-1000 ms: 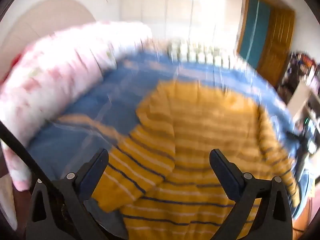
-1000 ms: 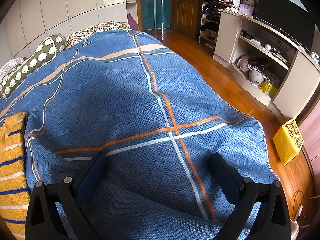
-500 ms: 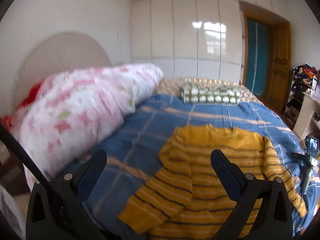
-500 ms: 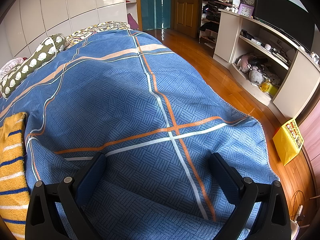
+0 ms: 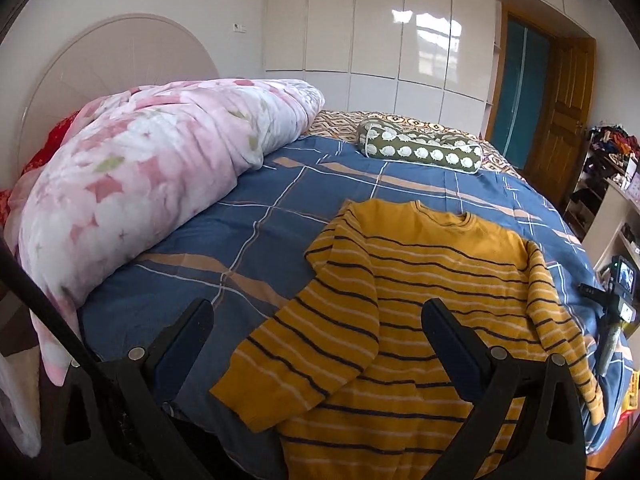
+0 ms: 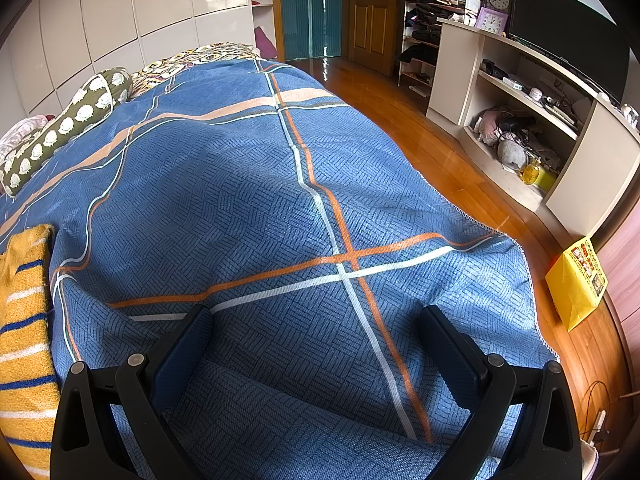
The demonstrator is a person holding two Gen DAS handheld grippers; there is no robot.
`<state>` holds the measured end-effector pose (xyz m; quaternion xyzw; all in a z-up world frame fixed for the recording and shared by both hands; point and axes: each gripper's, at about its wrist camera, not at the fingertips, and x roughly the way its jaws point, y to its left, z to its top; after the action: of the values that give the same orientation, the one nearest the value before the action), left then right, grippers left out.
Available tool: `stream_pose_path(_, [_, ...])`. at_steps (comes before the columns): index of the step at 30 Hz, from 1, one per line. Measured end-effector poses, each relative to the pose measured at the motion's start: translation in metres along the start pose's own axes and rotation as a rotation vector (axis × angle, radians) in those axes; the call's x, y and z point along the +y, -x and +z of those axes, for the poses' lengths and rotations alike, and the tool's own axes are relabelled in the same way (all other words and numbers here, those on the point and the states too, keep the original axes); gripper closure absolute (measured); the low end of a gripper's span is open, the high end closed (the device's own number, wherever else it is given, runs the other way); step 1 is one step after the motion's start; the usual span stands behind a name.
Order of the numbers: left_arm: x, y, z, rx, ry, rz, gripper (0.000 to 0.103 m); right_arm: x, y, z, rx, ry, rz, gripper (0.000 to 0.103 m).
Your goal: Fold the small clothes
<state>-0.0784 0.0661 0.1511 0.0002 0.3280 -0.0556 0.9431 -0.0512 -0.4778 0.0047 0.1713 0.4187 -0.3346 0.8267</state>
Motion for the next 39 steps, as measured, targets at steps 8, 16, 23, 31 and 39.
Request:
stream_pose_path(8, [0.004, -0.008, -0.005, 0.008, -0.010, 0.017, 0.000, 0.000, 0.000, 0.000, 0.000, 0.000, 0.000, 0.000])
stream_pose_path(16, [0.011, -0.024, -0.012, 0.051, -0.006, 0.032, 0.000, 0.000, 0.000, 0.000, 0.000, 0.000, 0.000, 0.000])
stream_pose_path(23, [0.012, -0.038, -0.019, 0.092, -0.026, 0.039, 0.000, 0.000, 0.000, 0.000, 0.000, 0.000, 0.000, 0.000])
stream_pose_path(31, [0.037, -0.066, -0.026, 0.171, 0.001, 0.057, 0.000, 0.000, 0.000, 0.000, 0.000, 0.000, 0.000, 0.000])
stream_pose_path(39, [0.052, -0.104, -0.045, 0.220, -0.118, 0.068, 0.000, 0.000, 0.000, 0.000, 0.000, 0.000, 0.000, 0.000])
